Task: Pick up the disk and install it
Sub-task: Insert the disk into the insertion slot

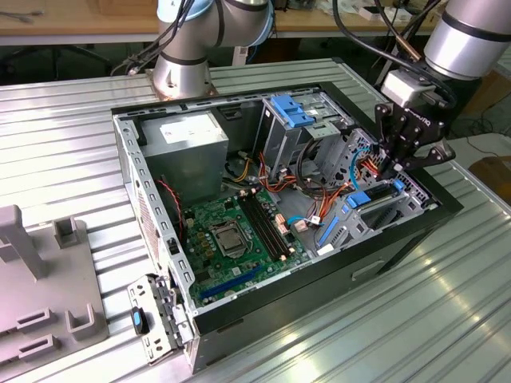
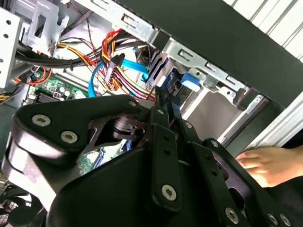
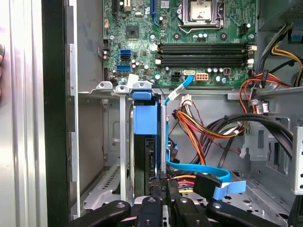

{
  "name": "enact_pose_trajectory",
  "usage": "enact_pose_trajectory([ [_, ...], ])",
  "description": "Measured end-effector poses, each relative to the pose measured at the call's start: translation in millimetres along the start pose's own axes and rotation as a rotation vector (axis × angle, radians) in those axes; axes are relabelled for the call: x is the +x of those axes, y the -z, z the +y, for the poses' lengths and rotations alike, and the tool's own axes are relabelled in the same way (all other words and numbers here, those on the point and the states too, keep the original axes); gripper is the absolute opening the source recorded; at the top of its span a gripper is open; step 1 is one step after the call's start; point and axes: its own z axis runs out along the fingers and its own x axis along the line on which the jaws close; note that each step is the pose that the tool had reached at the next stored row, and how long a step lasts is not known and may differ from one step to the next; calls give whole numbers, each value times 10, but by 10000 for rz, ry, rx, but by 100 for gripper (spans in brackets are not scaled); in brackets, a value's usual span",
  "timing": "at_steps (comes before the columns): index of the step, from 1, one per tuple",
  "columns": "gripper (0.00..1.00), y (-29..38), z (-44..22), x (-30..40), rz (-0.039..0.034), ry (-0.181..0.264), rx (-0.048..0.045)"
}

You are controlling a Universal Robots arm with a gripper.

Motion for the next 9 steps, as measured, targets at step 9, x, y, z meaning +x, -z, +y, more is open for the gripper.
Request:
enact_pose_trajectory([
  [9,16,-2,15,70,12,-20,320],
])
